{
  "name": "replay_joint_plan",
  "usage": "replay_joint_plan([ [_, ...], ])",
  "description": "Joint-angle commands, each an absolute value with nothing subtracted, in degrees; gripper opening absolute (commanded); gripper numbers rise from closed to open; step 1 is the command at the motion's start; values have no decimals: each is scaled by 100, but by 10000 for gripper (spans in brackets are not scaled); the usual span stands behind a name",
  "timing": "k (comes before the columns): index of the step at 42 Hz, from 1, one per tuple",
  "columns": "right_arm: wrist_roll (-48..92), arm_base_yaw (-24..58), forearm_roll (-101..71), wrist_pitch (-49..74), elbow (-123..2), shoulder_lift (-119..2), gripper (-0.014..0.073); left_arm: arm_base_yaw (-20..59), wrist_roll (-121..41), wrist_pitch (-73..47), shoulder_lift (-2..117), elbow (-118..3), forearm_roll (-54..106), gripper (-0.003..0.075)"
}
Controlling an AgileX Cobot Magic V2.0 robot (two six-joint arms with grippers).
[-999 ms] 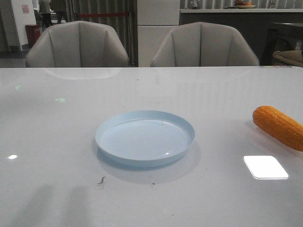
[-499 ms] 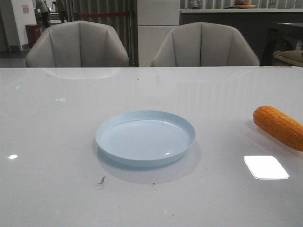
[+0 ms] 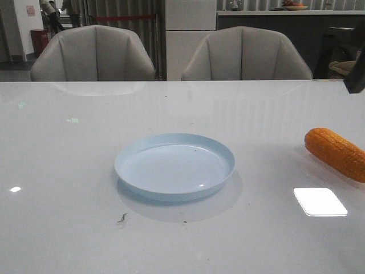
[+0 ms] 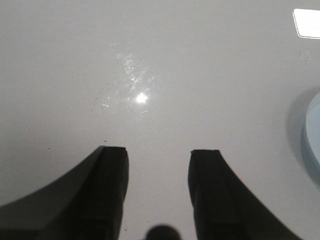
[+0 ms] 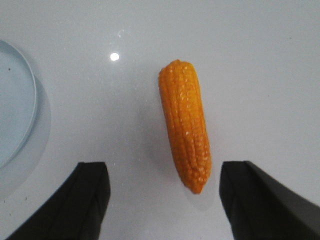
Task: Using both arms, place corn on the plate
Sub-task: 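Lower the right gripper over the orange corn cob and grasp it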
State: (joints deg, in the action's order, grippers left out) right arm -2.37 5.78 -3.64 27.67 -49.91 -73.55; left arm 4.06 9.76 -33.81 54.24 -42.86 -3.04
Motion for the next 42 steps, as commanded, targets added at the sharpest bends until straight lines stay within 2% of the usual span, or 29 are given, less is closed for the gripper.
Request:
replay_joint_plan([
  [1, -250, 422, -277, 2530, -5747, -7628, 582, 398, 1029, -2951, 5329, -4443, -203, 361],
  [9, -208, 101, -277, 3473, -6941, -8648, 581, 398, 1029, -2940, 5329, -4443, -192, 361],
  [20, 175, 109, -286, 4713, -8240, -10070, 581, 398, 1029, -2765, 5329, -4443, -192, 361],
  [42, 706, 114, -689, 5114, -8478, -11068, 561, 398, 1029, -2776, 5329, -4443, -192, 361],
])
